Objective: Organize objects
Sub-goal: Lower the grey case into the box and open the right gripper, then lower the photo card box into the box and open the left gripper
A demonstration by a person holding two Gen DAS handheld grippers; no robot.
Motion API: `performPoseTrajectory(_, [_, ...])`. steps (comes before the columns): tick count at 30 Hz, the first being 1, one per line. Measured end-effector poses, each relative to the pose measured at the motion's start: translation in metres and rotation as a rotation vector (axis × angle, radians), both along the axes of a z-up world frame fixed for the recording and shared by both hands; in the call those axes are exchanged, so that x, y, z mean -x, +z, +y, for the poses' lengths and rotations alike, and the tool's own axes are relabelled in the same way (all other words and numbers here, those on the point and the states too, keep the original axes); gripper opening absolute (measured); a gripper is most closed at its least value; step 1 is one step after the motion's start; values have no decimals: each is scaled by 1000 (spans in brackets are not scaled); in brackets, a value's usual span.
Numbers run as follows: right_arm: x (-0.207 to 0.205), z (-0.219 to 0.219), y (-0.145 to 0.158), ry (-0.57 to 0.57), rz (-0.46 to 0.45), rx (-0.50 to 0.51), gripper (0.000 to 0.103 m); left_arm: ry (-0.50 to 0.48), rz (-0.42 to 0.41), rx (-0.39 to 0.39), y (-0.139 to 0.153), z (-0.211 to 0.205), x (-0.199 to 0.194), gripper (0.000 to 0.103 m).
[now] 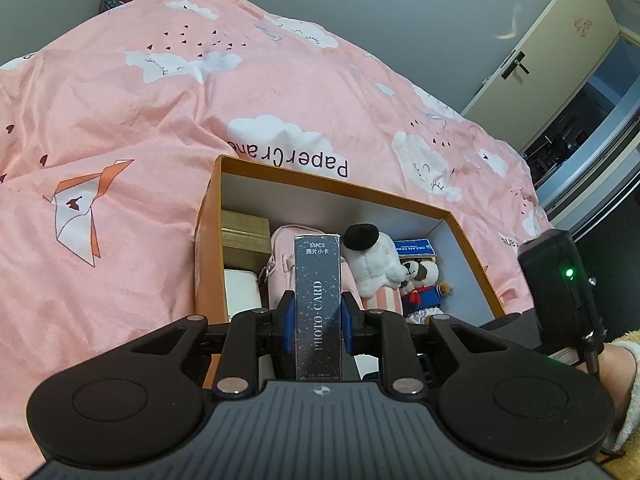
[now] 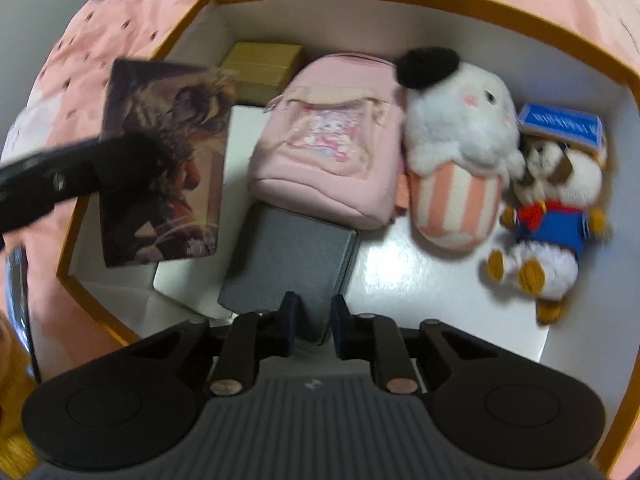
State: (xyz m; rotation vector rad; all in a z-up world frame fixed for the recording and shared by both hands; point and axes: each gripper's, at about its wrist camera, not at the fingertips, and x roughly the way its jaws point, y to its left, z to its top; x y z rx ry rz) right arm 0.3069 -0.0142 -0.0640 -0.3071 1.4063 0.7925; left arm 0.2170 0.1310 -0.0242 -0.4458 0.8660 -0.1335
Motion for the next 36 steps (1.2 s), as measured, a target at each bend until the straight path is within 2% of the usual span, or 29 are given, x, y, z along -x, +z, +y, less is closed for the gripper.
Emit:
performPoseTrajectory(6, [0, -7, 4, 6, -17, -26, 20, -18, -2, 6, 2, -6, 1, 25])
performPoseTrajectory(11, [1, -35, 38, -19, -127, -53, 21, -63, -3, 22, 5, -21, 3, 25])
performPoseTrajectory(14, [-2, -58, 57, -44, -230, -24, 21, -99, 35, 82, -2, -35, -5, 25])
performPoseTrajectory(17, [-1, -74, 62, -62, -288, -11, 21, -110, 66, 128, -12, -50, -16, 25])
performPoseTrajectory(24, [-9, -97, 55, -87, -313, -31, 22, -80, 215, 219, -49, -75, -42, 25])
performPoseTrajectory(32, [-10, -89, 39, -65, -312, -31, 22, -41, 371, 248, -79, -81, -56, 25])
performPoseTrajectory(36, [-11, -85, 33, -56, -304, -33, 22, -36, 403, 229, -83, -85, -58, 25])
